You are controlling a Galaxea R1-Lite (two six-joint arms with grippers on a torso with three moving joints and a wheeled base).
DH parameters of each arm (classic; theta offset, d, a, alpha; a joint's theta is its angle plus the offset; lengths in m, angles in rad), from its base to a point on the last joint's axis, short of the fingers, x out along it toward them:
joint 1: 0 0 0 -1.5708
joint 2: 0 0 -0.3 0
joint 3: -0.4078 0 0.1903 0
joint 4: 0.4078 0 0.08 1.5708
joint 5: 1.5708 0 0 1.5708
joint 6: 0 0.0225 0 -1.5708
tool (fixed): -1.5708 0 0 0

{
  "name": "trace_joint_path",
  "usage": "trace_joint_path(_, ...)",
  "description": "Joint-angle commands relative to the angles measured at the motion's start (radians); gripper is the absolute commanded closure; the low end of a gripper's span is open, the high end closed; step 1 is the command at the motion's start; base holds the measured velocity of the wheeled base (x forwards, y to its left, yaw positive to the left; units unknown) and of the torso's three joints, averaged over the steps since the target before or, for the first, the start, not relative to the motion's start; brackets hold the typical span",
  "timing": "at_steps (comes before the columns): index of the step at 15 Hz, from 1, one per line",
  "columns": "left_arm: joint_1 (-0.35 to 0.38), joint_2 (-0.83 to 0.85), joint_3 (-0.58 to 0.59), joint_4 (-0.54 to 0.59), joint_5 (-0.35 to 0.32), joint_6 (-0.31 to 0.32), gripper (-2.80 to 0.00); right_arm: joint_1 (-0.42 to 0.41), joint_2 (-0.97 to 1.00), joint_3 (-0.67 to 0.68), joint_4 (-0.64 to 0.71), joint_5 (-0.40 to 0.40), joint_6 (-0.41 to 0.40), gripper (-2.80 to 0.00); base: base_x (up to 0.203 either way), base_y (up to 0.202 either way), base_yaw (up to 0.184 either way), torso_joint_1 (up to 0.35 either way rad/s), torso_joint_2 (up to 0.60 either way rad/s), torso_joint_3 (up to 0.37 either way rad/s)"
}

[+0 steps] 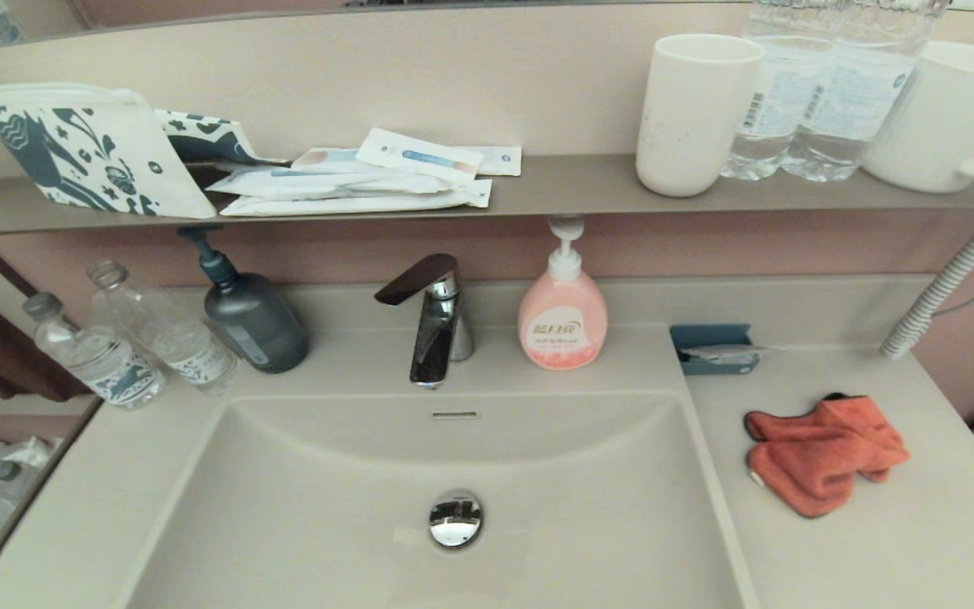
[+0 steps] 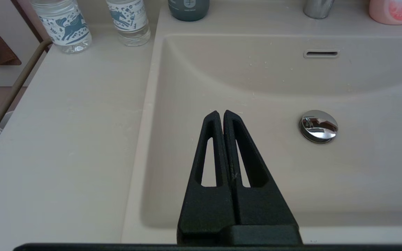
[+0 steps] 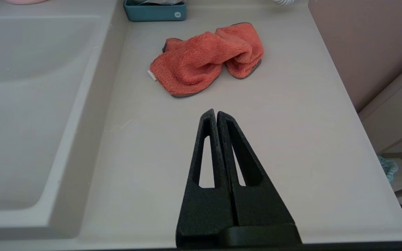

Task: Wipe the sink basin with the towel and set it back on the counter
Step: Turn on the faucet

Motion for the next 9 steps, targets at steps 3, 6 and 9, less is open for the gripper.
trace_joint_path(3, 0.0, 0.001, 0.0, 0.0, 0.0, 0.0, 0.0, 0.0, 0.001, 0.0, 0.0, 0.0, 0.001, 0.0, 0.0, 0.0, 0.0, 0.0, 0.0, 0.0)
trace_joint_path(6, 0.0, 0.001, 0.0, 0.0, 0.0, 0.0, 0.0, 0.0, 0.001, 0.0, 0.0, 0.0, 0.0, 0.0, 0.0, 0.0, 0.0, 0.0, 0.0, 0.0)
trace_joint_path(9, 0.0, 0.001, 0.0, 0.0, 0.0, 0.001, 0.0, 0.0, 0.001, 0.0, 0.0, 0.0, 0.0, 0.0, 0.0, 0.0, 0.0, 0.0, 0.0, 0.0)
